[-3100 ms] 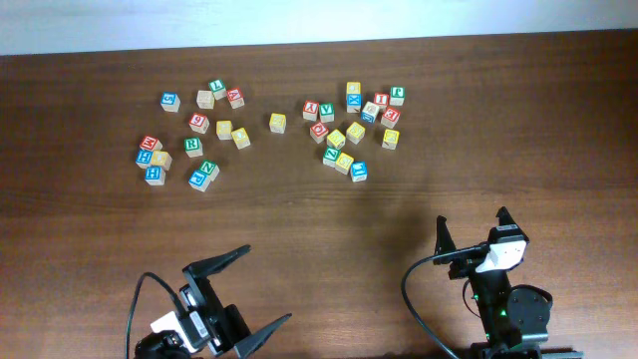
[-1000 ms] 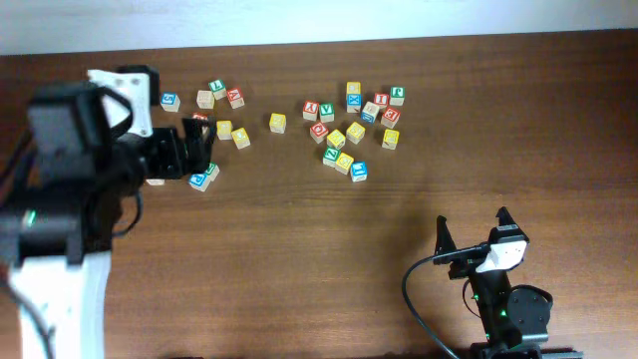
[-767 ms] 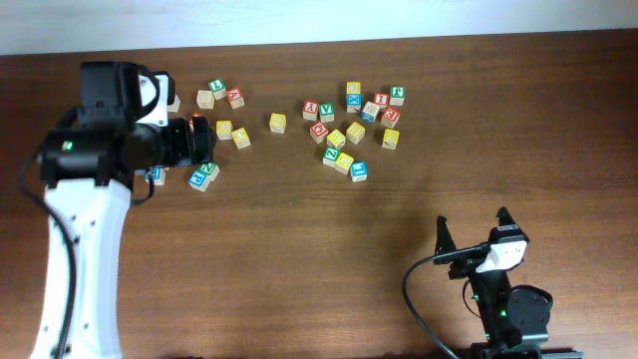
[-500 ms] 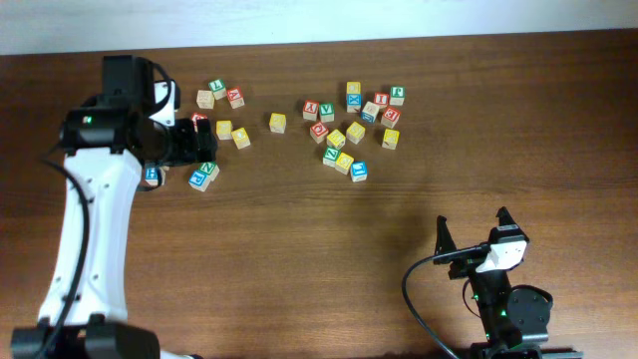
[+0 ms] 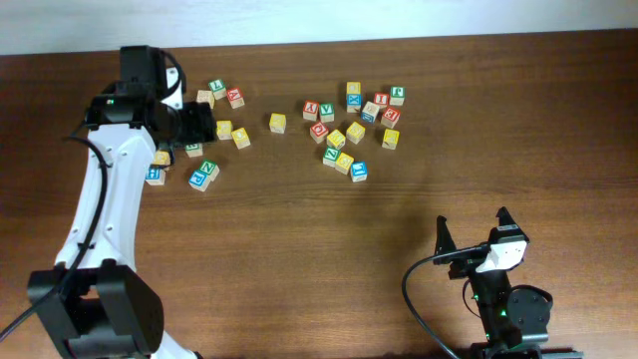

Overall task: Spell out RSS
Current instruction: 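Raise the left arm and move the left gripper over the left block cluster, then lower the left gripper and grasp the green R block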

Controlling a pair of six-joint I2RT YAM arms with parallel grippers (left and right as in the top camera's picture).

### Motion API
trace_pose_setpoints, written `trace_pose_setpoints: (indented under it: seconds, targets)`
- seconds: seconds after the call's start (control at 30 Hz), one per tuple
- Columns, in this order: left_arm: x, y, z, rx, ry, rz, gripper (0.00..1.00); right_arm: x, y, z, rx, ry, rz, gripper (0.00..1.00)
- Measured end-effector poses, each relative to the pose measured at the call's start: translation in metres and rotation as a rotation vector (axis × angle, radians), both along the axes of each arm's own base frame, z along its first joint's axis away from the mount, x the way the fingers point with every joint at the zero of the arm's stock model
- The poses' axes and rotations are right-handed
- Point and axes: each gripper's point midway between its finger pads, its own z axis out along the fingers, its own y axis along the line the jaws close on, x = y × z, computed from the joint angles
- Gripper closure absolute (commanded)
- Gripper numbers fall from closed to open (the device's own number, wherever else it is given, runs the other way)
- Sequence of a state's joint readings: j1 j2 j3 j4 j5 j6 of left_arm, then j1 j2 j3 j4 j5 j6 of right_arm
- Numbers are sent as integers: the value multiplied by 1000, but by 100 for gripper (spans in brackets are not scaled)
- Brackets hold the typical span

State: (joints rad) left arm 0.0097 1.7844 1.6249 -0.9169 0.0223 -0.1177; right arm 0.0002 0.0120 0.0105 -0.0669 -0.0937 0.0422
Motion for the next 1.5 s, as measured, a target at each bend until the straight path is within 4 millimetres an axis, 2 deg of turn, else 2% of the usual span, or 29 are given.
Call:
trace_pose_setpoints:
  seconds: [0.1, 0.17, 0.23, 0.47, 0.6, 0.67, 0.77, 1.03, 1.23, 1.37, 1.5]
  targets:
    - [11, 8, -2, 36, -27, 33, 31, 0, 0, 0, 0, 0, 0, 2]
    - [15, 20, -20, 74, 6, 111, 30, 0, 0, 0, 0, 0, 0, 2]
    - [17, 24, -32, 80, 28, 140, 30, 0, 0, 0, 0, 0, 0, 1]
    - [35, 25, -69, 70, 47, 182, 32, 0, 0, 0, 0, 0, 0, 2]
    - [41, 25, -79, 67, 50, 185, 32, 0, 0, 0, 0, 0, 0, 2]
    - [42, 25, -90, 68, 67, 184, 36, 0, 0, 0, 0, 0, 0, 2]
    - [42, 25, -106, 69, 96, 185, 33, 0, 0, 0, 0, 0, 0, 2]
    - [48, 33, -131, 72, 113, 195, 31, 0, 0, 0, 0, 0, 0, 2]
    - [50, 42, -132, 105, 113, 121, 31, 0, 0, 0, 0, 0, 0, 2]
    - [53, 38, -134, 87, 106, 58, 32, 0, 0, 0, 0, 0, 0, 2]
    - [52, 34, -150, 76, 133, 27, 32, 0, 0, 0, 0, 0, 0, 2]
